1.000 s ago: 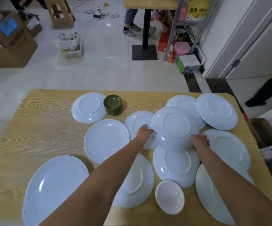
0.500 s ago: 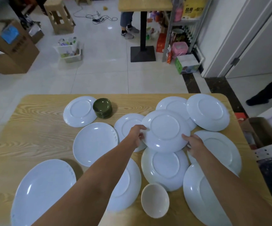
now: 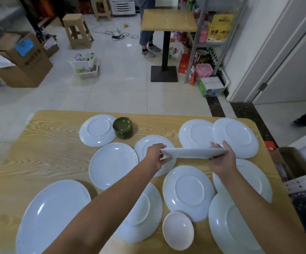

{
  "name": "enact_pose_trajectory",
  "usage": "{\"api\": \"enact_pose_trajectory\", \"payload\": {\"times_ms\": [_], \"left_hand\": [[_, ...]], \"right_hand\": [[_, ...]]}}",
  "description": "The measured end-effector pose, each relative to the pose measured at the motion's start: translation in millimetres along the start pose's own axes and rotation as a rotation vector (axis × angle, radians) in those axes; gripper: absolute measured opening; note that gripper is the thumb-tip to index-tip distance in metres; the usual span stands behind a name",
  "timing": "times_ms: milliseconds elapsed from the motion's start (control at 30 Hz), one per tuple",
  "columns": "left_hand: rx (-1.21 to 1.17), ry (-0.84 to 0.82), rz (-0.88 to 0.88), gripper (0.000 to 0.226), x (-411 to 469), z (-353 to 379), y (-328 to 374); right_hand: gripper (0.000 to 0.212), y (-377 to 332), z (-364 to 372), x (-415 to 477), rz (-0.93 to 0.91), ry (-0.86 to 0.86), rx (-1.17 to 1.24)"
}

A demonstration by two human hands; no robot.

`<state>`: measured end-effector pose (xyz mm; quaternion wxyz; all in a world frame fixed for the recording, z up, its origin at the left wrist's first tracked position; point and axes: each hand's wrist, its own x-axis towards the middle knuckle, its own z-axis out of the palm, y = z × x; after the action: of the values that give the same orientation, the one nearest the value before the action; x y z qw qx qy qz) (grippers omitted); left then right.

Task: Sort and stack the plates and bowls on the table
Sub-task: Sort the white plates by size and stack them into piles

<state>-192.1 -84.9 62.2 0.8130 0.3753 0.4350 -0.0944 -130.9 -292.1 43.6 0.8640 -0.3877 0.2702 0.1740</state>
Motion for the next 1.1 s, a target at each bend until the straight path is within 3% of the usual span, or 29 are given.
{"api": "enact_pose_trajectory", "payload": {"times_ms": [100,167,400,633,833,1000,1100], "left_hand": [[0.075,0.05,0.18,0.027,-11.0,-30.1,8.4],[0.1,0.073,0.255,0.035,-18.0,-51.9,12.9],[0.087,0.259,0.386,0.03,-60.1,-184.4,25.3],[-0.007,0.473,0.399,0.023,-105.3,-323.0,21.3],[-0.023,0.594,0.415,0.032,-121.5,-397.3,14.5],[0.057,0.651,0.386,0.023,-113.3,-428.9,9.5],[0.173,0.703,0.334,0.029,-105.0,-441.0,6.2]], "right_hand": [[0.023,19.9,15.5,-16.6,0.105,-0.116,-0.077],[0.028,32.2,23.3,-26.2,0.066,-0.152,-0.224],[0.034,131.4,82.9,-67.2,0.044,-0.296,-0.564],[0.022,249.9,128.6,-113.9,0.101,-0.3,-1.065],[0.014,325.2,152.3,-133.3,0.1,-0.327,-1.293],[0.035,354.4,162.6,-136.4,0.061,-0.272,-1.473],[0.039,359.4,170.3,-137.8,0.055,-0.256,-1.58]]}}
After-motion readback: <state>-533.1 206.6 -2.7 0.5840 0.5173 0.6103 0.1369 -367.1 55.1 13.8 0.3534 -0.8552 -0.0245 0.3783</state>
